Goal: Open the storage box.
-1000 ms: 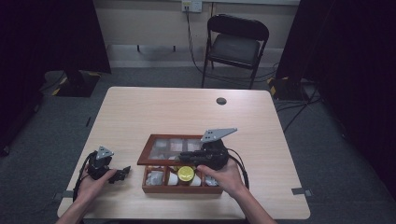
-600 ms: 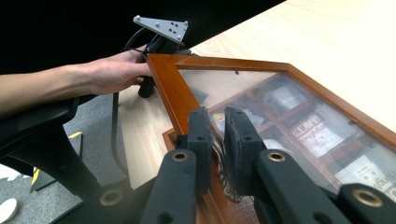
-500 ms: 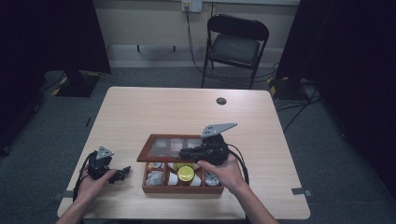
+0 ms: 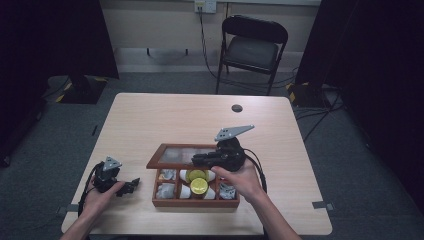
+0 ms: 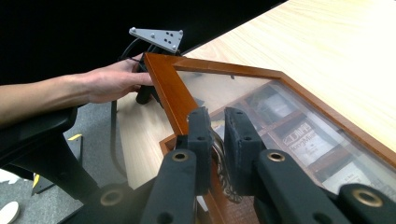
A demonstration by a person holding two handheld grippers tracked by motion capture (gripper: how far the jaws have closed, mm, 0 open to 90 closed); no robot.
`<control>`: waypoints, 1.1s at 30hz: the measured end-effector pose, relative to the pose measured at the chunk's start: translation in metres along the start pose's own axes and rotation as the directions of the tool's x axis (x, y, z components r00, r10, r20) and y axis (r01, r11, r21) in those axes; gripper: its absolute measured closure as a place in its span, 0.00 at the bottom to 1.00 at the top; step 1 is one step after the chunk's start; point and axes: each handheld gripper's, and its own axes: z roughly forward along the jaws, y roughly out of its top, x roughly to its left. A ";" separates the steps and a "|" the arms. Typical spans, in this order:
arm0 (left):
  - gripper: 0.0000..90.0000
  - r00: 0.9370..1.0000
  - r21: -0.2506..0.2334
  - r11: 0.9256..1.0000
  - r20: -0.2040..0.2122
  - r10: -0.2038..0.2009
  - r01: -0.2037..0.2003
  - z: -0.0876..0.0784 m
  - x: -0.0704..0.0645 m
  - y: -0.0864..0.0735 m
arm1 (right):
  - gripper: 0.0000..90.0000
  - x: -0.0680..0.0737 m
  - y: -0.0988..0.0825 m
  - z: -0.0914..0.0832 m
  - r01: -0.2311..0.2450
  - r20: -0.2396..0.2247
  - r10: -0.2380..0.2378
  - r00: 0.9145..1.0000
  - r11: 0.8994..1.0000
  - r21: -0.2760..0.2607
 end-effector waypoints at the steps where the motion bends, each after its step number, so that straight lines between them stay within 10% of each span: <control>1: 0.00 1.000 0.004 1.000 0.001 0.005 -0.005 0.000 0.000 0.000 | 0.90 0.000 0.001 0.000 -0.001 -0.002 0.001 1.000 1.000 -0.001; 33: 0.00 1.000 0.007 1.000 0.006 0.012 -0.012 0.000 0.001 0.001 | 0.91 -0.016 0.031 -0.006 -0.030 -0.013 0.030 0.999 0.999 0.025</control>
